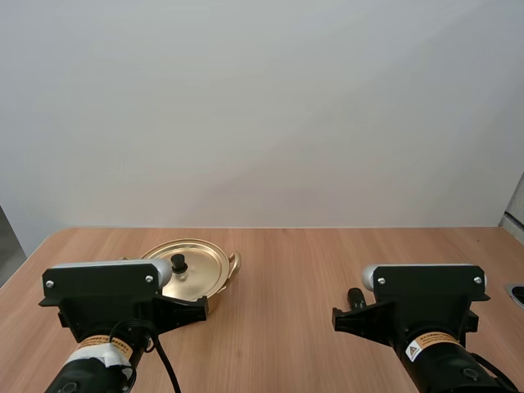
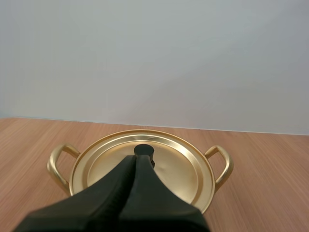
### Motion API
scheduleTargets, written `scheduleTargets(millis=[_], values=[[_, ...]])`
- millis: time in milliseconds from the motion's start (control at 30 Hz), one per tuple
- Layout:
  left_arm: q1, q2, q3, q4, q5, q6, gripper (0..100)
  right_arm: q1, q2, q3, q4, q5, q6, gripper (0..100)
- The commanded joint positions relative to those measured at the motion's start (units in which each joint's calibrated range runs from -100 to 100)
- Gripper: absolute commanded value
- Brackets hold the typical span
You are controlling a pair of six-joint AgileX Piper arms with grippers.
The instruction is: Open the pot, put the car inside, and close it
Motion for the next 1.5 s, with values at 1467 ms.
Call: scheduleTargets(millis=[1467], values=[[0.94, 17.7, -38.2, -11.8, 30.9, 20.9, 0, -1.8, 2.3, -28.5, 3.0, 23.6, -9.3, 0]])
